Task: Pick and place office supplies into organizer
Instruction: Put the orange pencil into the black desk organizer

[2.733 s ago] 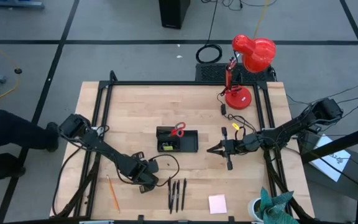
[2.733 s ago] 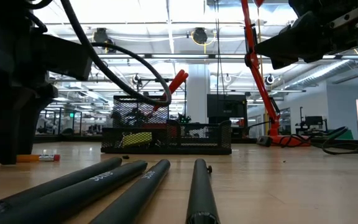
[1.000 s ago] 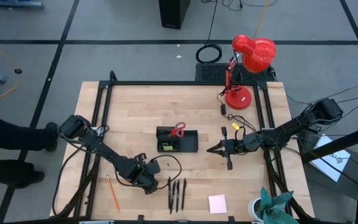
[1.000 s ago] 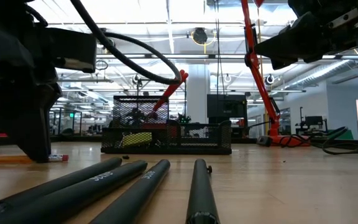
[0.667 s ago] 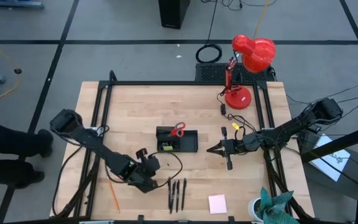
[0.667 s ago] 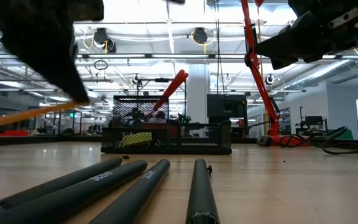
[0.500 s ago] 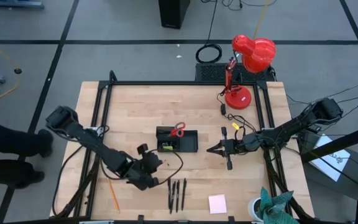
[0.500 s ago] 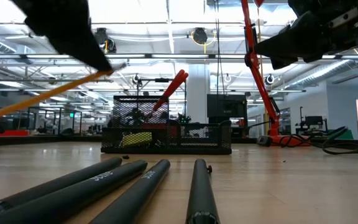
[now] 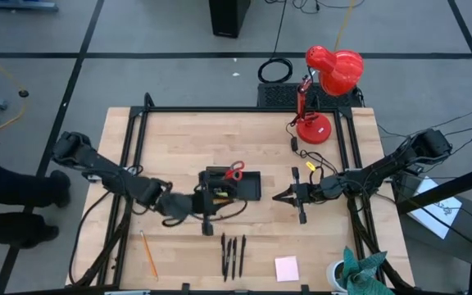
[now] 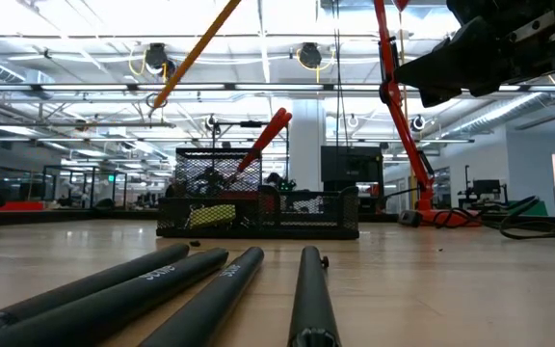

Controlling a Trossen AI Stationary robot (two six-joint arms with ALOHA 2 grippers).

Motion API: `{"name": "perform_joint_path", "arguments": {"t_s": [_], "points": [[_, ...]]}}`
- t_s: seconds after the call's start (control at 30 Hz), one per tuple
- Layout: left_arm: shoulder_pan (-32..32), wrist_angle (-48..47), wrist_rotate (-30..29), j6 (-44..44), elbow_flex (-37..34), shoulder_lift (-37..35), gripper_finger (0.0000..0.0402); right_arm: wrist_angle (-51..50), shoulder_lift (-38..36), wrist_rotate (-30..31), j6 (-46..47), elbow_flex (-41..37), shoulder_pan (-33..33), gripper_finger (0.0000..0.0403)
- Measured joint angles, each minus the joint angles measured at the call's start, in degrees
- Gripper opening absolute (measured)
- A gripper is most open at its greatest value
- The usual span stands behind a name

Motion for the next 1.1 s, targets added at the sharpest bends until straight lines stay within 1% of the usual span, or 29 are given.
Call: {"name": "perform_joint_path", "arguments": {"t_s": [0.07,0.2,0.33,0.43,0.53,0.6,0.7,0.8,0.87,1.0,1.1], "points": [[1.9,1.6,2.5,3.6,0.0,-1.0,0.0018,0.0,0.0,0.0,0.0,0.0,0.0,0.0004],[6.2,3.1,7.7,8.9,0.0,-2.3,0.0005,0.0,0.0,0.0,0.0,0.0,0.0,0.0004],[11.0,5.3,12.1,11.7,0.0,-2.4,0.0015,0.0,0.0,0.0,0.0,0.0,0.0,0.0004],[15.1,6.1,17.1,12.8,-0.3,-2.4,0.0019,0.0,0.0,0.0,0.0,0.0,0.0,0.0004],[19.2,9.9,23.4,11.9,-3.6,-2.4,0.0008,0.0,0.0,0.0,0.0,0.0,0.0,0.0004],[21.5,13.7,25.9,10.7,-7.4,-2.4,0.0005,0.0,0.0,0.0,0.0,0.0,0.0,0.0004],[24.3,20.4,27.5,8.0,-13.1,-2.4,0.0014,0.0,0.0,-0.1,0.5,0.0,0.0,0.0004],[25.9,26.9,29.4,5.8,-17.4,-2.4,0.0022,-0.3,0.0,-0.1,0.7,0.0,0.0,0.0004],[26.5,30.1,29.7,5.0,-19.4,-2.4,0.0021,-0.4,0.0,-0.1,0.7,0.0,0.0,0.0004],[27.6,35.4,29.9,3.1,-23.5,-2.4,0.0006,-0.4,0.0,-0.1,0.7,0.0,0.0,0.0004],[28.3,39.0,29.8,1.5,-27.2,-2.4,0.0008,-0.4,0.0,0.0,0.7,0.0,0.0,0.0004]]}}
